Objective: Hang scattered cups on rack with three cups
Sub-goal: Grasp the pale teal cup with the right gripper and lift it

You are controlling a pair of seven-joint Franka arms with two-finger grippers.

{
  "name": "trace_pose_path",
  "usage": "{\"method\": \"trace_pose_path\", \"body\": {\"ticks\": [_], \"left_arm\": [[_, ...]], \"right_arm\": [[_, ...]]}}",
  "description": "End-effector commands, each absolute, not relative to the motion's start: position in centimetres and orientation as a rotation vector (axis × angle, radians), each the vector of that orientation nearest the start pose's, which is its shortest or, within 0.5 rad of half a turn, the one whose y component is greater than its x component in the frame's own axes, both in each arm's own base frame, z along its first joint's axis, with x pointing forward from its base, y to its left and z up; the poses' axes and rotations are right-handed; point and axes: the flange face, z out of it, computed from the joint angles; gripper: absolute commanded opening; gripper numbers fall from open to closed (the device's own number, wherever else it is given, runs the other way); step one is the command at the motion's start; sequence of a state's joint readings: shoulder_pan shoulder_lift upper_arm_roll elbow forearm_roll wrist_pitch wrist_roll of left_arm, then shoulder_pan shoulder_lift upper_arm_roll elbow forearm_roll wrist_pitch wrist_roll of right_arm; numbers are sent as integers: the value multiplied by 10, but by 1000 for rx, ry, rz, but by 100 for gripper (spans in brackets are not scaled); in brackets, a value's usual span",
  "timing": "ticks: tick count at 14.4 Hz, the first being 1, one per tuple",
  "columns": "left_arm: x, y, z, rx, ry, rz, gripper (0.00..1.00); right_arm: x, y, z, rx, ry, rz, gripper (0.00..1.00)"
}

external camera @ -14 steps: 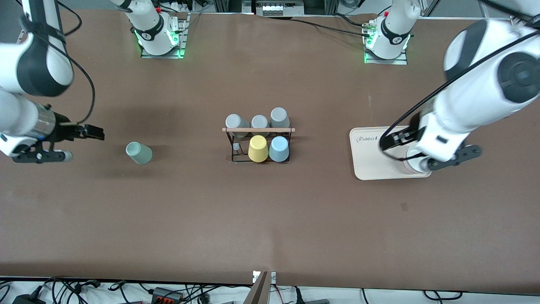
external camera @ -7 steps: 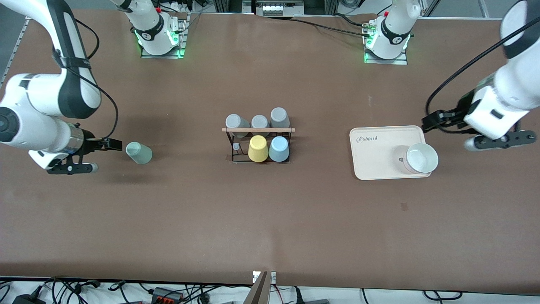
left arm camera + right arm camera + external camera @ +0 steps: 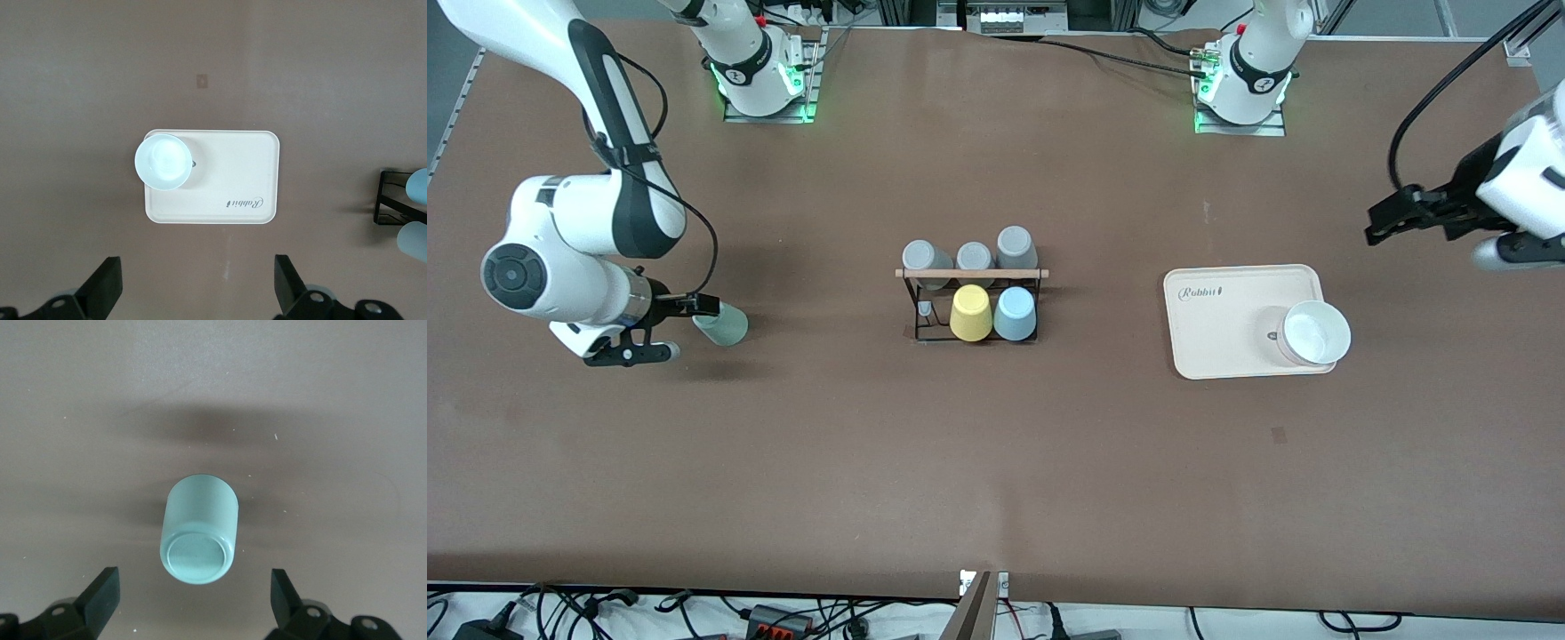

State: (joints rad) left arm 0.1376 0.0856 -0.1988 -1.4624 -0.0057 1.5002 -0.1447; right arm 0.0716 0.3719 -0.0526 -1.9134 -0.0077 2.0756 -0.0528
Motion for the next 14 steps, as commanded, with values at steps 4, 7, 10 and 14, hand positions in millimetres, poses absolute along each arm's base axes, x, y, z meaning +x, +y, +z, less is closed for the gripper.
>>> {"method": "trace_pose_path", "body": {"ticks": [4, 7, 10, 14], "left_arm": [[559, 2, 634, -3151, 0, 45, 100], [552, 11, 644, -3136, 7, 20, 100], [545, 13, 649, -3136, -1, 12, 100], [543, 15, 648, -3136, -10, 31, 100]], "right_arm": [[581, 14, 240, -3158, -112, 279, 100], [580, 14, 228, -3155, -107, 296, 100], [579, 12, 223, -3154, -105, 313, 100], [581, 14, 224, -3152, -104, 310, 48]]}}
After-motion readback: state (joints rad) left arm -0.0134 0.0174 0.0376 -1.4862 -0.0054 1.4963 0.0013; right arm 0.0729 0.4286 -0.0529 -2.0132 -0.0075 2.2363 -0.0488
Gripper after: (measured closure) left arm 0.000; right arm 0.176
